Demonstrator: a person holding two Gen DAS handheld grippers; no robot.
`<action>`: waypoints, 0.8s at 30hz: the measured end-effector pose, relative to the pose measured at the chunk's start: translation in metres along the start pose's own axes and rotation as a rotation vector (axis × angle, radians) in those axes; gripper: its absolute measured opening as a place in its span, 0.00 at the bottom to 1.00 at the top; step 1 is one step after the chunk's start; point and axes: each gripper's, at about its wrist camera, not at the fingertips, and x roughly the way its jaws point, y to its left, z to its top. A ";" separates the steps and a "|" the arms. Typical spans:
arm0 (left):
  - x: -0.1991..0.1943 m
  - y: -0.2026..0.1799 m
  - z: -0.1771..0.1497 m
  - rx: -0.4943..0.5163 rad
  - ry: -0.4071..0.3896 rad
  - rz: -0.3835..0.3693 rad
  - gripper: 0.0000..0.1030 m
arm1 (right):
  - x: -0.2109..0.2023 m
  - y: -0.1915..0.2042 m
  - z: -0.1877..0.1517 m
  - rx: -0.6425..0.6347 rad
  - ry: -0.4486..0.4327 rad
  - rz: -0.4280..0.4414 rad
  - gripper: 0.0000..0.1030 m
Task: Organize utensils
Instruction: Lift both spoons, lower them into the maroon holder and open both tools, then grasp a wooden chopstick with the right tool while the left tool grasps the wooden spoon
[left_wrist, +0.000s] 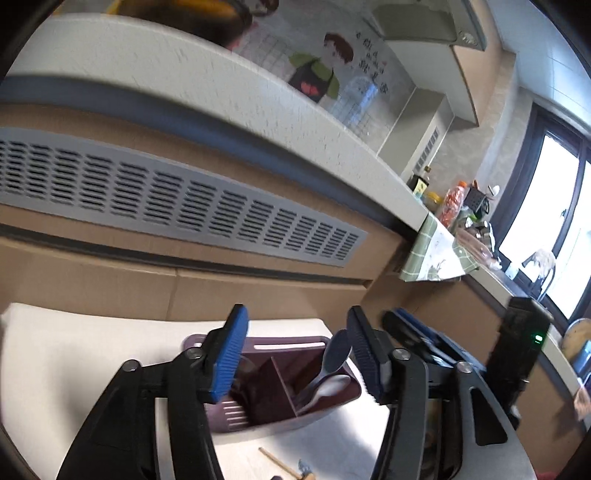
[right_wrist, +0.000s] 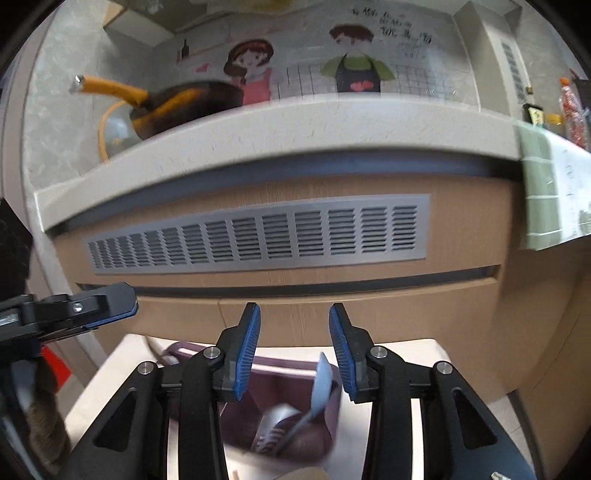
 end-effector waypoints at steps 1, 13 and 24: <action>-0.011 -0.001 -0.004 0.008 -0.020 0.022 0.65 | -0.012 0.001 -0.001 -0.011 -0.009 -0.005 0.35; -0.077 0.006 -0.125 0.073 0.113 0.324 0.70 | -0.055 0.032 -0.108 -0.210 0.289 -0.030 0.35; -0.096 0.028 -0.175 0.039 0.239 0.340 0.72 | -0.027 0.038 -0.168 -0.190 0.502 0.080 0.22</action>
